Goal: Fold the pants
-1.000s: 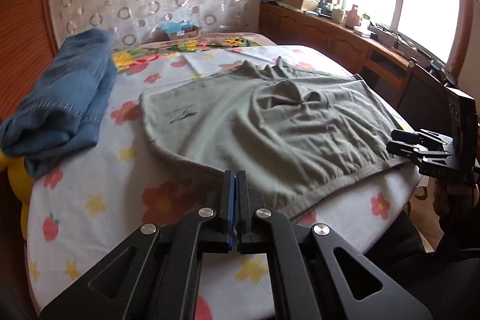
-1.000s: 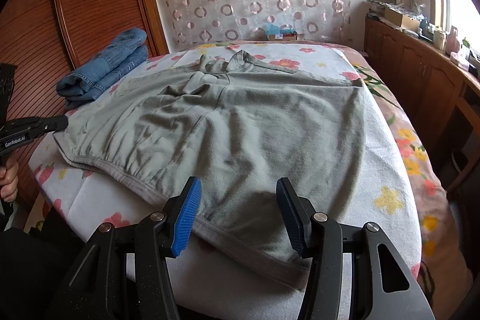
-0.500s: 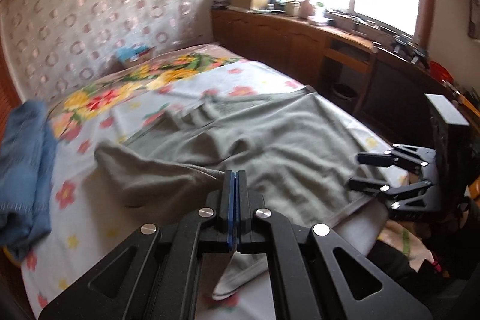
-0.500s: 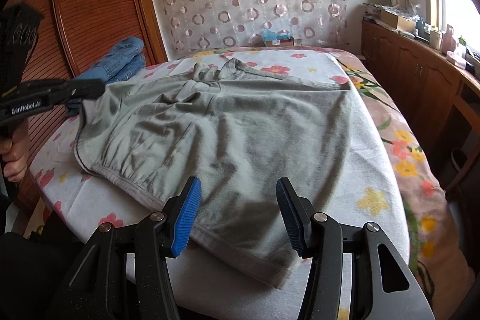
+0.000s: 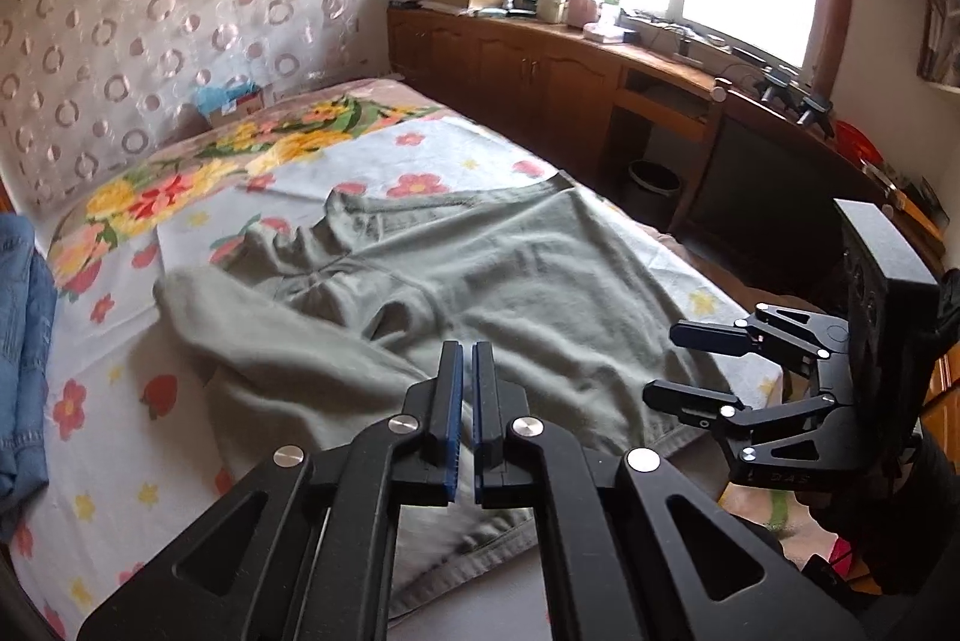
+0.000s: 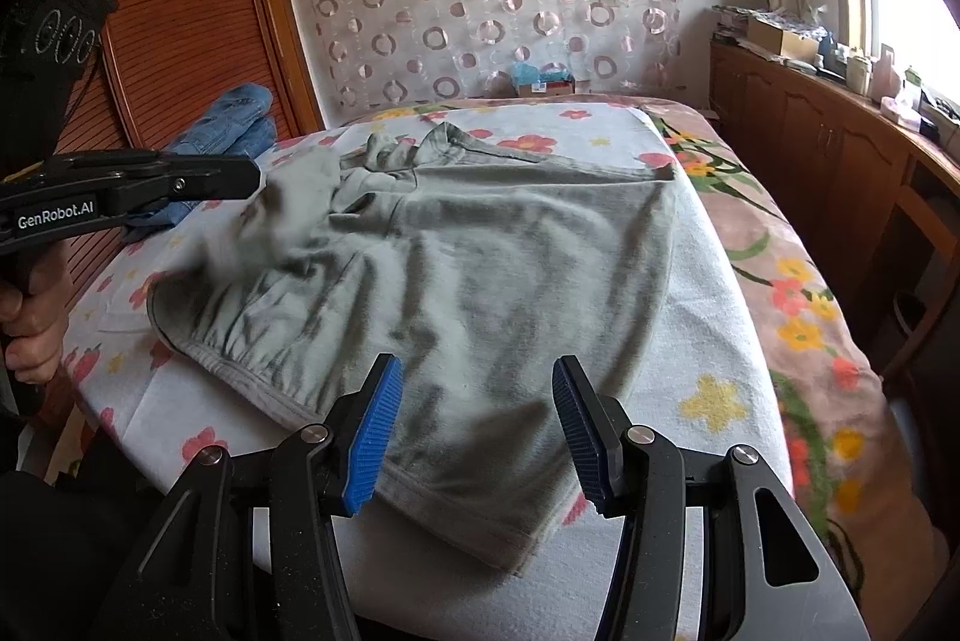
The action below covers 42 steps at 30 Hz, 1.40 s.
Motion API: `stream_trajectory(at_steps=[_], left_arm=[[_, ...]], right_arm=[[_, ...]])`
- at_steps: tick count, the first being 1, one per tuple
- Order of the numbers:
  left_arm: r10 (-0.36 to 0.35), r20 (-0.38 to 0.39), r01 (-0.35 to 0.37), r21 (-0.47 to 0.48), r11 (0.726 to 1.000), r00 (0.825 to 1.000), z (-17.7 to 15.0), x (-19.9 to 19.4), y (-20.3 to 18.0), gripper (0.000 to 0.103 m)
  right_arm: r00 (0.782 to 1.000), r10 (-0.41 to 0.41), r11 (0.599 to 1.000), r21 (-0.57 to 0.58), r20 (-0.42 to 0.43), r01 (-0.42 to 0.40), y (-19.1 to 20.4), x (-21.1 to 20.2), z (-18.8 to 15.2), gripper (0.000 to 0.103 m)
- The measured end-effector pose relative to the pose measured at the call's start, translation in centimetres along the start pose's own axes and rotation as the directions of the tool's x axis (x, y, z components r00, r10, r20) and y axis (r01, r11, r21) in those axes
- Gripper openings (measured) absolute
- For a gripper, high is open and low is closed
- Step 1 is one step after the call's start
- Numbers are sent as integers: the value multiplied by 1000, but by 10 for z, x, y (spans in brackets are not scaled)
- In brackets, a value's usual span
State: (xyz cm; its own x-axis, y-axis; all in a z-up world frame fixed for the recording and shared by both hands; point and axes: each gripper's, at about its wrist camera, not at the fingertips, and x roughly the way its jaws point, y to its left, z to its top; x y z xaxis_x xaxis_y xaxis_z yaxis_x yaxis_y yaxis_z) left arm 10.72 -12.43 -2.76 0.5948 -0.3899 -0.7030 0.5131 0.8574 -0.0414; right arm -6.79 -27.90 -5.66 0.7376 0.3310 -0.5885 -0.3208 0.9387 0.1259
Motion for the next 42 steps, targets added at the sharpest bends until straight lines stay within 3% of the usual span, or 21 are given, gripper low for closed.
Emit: stream_trajectory(at_steps=[5, 6, 8, 10, 11, 18, 29, 35, 41, 42], left_arm=[[66, 20, -65, -24, 998, 998, -8, -4, 12, 29], [79, 26, -79, -28, 997, 997, -11, -5, 15, 42], [102, 33, -100, -37, 994, 994, -17, -7, 23, 51], [110, 28, -109, -46, 993, 993, -23, -7, 30, 77], [111, 32, -109, -62, 992, 993, -27, -7, 36, 79], [151, 2, -150, -119, 982, 989, -52, -9, 65, 79], [175, -23, -176, -161, 971, 984, -82, -13, 78, 79], [178, -59, -186, -161, 969, 982, -95, -5, 80, 79], [176, -63, -184, -171, 968, 982, -101, -4, 82, 79], [176, -60, -184, -172, 968, 983, -101, -5, 81, 79]], right_arm=[[1000, 10, 1000, -8, -1, -10, 3, 2, 3, 54], [1000, 13, 1000, -12, -1, -13, 5, 4, 4, 54], [1000, 16, 1000, -21, 1, -16, 8, 5, 6, 54], [1000, 20, 999, -28, 2, -19, 11, 7, 8, 54], [1000, 22, 999, -31, 3, -22, 13, 9, 8, 54], [999, 48, 997, -60, 11, -47, 28, 19, 15, 54], [993, 122, 988, -96, -2, -122, 56, 50, 26, 54], [988, 144, 983, -112, -46, -148, 71, 70, 25, 40], [986, 148, 983, -99, -82, -156, 69, 78, 26, 37], [985, 152, 983, -96, -82, -159, 68, 79, 27, 32]])
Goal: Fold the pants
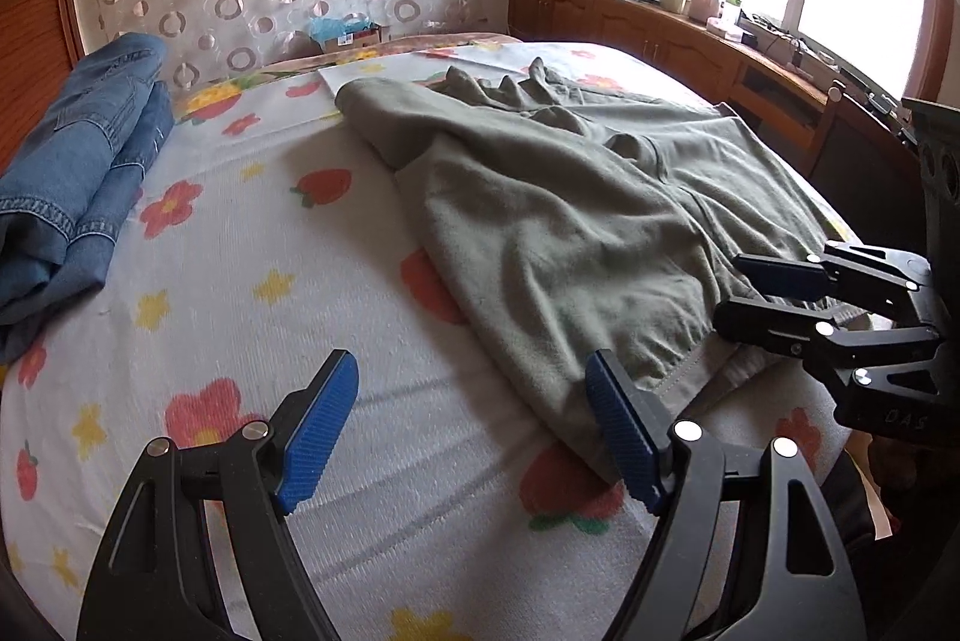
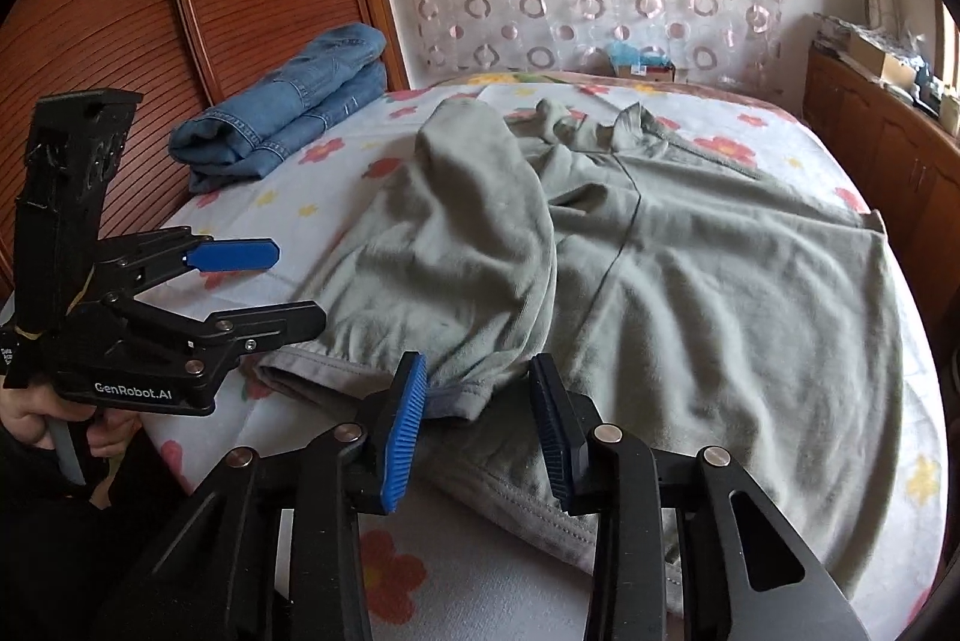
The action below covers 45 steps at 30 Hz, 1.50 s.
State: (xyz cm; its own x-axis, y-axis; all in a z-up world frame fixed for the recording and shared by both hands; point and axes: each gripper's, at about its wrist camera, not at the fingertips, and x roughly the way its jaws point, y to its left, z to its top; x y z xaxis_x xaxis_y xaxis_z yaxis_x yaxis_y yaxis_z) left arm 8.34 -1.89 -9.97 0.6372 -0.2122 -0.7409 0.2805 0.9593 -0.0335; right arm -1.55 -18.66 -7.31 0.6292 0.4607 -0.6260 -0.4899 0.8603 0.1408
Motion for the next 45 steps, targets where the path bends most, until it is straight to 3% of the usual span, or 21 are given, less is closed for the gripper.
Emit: stream_trajectory(at_steps=[3, 6, 18, 37, 45], left_arm=[[1, 11, -1, -3, 1000, 1000, 0, -3, 1, 79], [1, 21, -1, -2, 1000, 1000, 1, -7, 0, 79], [-11, 57, 9, 33, 999, 998, 15, -17, -12, 79], [-54, 54, 47, 118, 992, 997, 41, -10, -46, 79], [-71, 40, 64, 154, 986, 997, 48, -3, -65, 79]], right_arm=[[1000, 19, 1000, -5, 2, -19, 2, 0, 3, 13], [1000, 21, 1000, -15, 14, -21, 3, -1, 4, 7], [992, -26, 999, -31, 122, 30, -9, -41, 5, 6], [972, -143, 989, 0, 184, 145, -19, -80, -8, 5], [970, -190, 982, 24, 153, 188, -13, -93, -31, 5]])
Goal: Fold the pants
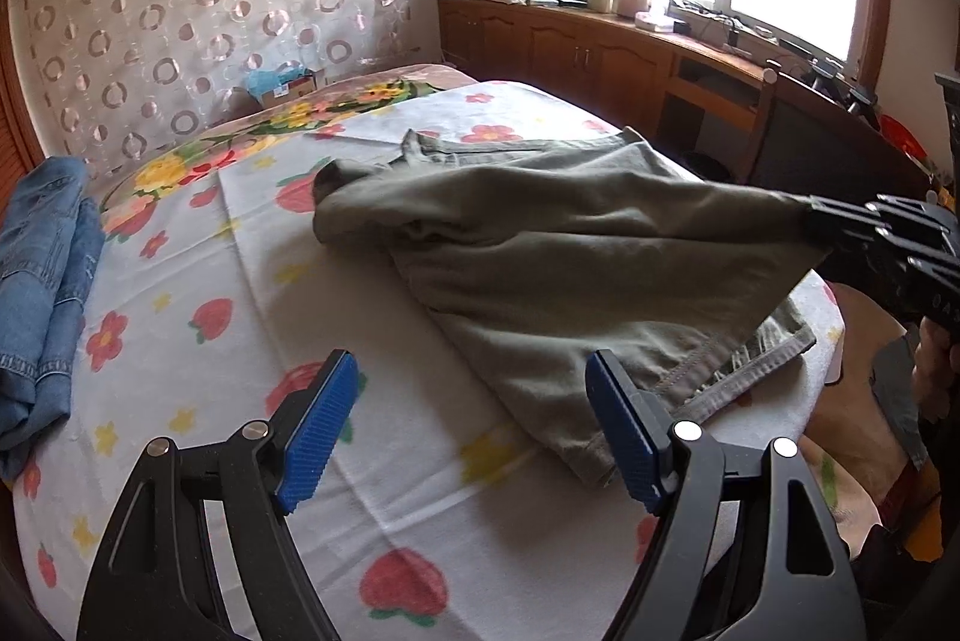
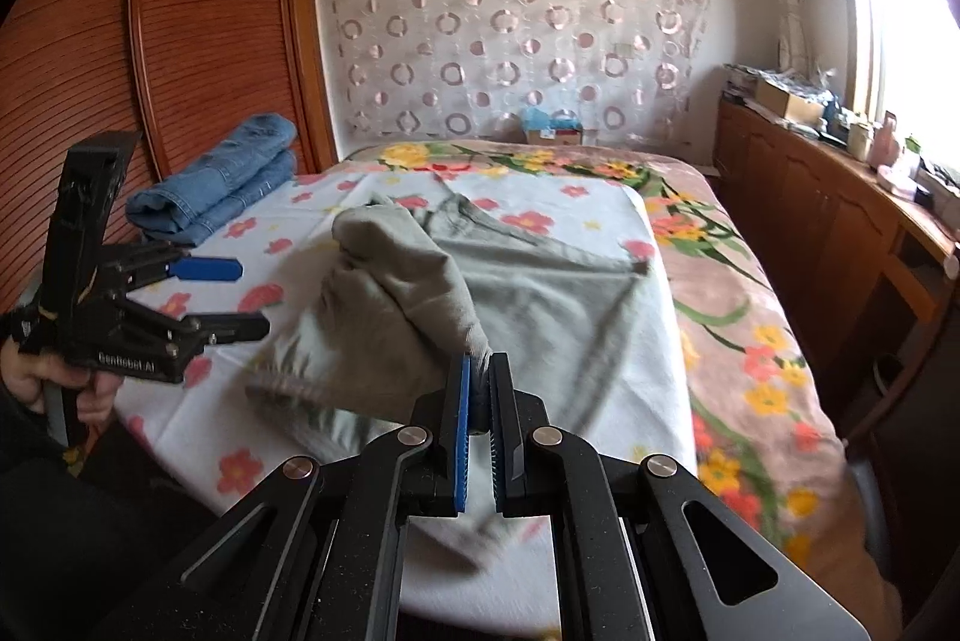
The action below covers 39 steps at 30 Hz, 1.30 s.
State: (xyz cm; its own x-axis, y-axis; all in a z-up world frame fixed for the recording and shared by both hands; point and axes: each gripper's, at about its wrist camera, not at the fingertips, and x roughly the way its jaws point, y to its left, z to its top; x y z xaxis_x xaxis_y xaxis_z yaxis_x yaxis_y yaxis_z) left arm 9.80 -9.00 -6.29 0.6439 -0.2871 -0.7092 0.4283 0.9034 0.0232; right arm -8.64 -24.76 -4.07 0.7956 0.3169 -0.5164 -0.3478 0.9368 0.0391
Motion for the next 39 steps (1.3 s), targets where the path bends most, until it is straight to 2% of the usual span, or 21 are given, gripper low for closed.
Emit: stream_trajectory(at_steps=[10, 23, 26, 30, 39], left_arm=[[-5, -33, 6, 15, 1000, 999, -4, 10, -9, 79], [-13, -66, 14, 15, 1000, 998, -10, 23, -14, 79], [-16, -66, 17, 4, 1000, 998, -10, 23, -12, 79], [-8, -44, 8, -7, 1000, 999, -8, 17, -8, 79], [7, -1, -7, -29, 1000, 1000, 7, 7, 10, 79]], right_arm=[[997, 15, 997, 82, -69, -9, 5, 1, -20, 5], [994, 36, 993, 114, -107, -23, -7, 0, -15, 6], [994, 24, 994, 110, -108, -12, -8, -1, -11, 12], [995, 0, 994, 111, -95, 11, -10, -3, -9, 27], [998, -11, 998, 59, -57, 14, -11, 16, 25, 30]])
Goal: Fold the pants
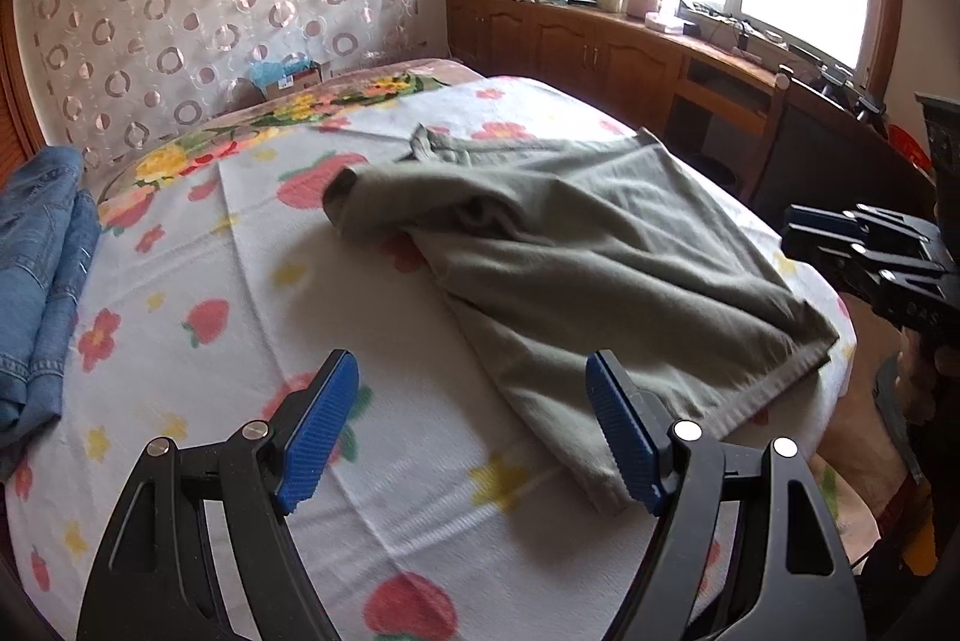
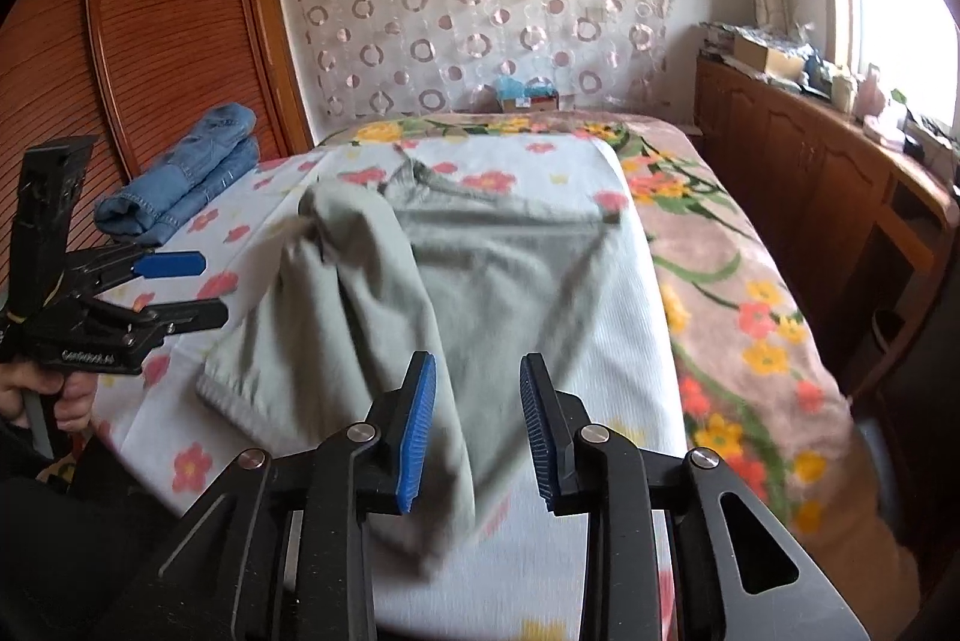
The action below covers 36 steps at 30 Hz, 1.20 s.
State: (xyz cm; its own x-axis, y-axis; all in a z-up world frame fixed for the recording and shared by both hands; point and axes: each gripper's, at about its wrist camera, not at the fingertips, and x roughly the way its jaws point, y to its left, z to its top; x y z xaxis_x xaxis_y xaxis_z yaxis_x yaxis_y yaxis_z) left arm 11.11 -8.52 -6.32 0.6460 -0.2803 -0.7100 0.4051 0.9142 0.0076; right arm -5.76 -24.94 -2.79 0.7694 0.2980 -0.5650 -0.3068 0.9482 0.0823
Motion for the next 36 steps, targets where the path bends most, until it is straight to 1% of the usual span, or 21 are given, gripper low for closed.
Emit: stream_trajectory(at_steps=[6, 9, 13, 20, 24, 27, 28, 29, 30, 32, 36], left_arm=[[18, 23, -17, -25, 1000, 1000, 10, -5, 14, 79], [23, 27, -22, -40, 999, 999, 10, -6, 21, 79], [31, 27, -30, -57, 998, 999, 8, -6, 28, 79], [33, 25, -31, -88, 996, 999, 1, -6, 38, 79], [35, 18, -33, -102, 994, 999, -2, -3, 43, 79], [36, 15, -34, -107, 994, 999, -3, -3, 45, 79], [38, 15, -36, -108, 993, 999, -4, -3, 45, 79], [39, 16, -37, -110, 993, 999, -4, -4, 46, 79], [39, 17, -37, -111, 993, 999, -5, -4, 47, 79], [42, 18, -40, -114, 993, 999, -6, -6, 49, 79], [48, 24, -44, -129, 991, 999, -9, -11, 54, 79]], right_arm=[[999, 41, 999, -27, 13, -40, 7, 33, 39, 30], [999, 53, 998, -43, 2, -53, 12, 52, 52, 30], [997, 73, 996, -52, -26, -75, 19, 77, 64, 30], [988, 104, 993, -44, -114, -109, 23, 118, 79, 30], [981, 128, 990, -41, -146, -135, 26, 131, 86, 30], [972, 162, 984, -42, -169, -171, 28, 135, 89, 30], [971, 165, 984, -43, -175, -175, 28, 137, 91, 27], [969, 168, 983, -46, -180, -179, 28, 137, 92, 13], [968, 173, 981, -51, -182, -185, 28, 138, 91, 8], [969, 189, 978, -58, -161, -201, 29, 130, 93, 5], [968, 221, 970, -77, -117, -230, 34, 114, 90, 4]])
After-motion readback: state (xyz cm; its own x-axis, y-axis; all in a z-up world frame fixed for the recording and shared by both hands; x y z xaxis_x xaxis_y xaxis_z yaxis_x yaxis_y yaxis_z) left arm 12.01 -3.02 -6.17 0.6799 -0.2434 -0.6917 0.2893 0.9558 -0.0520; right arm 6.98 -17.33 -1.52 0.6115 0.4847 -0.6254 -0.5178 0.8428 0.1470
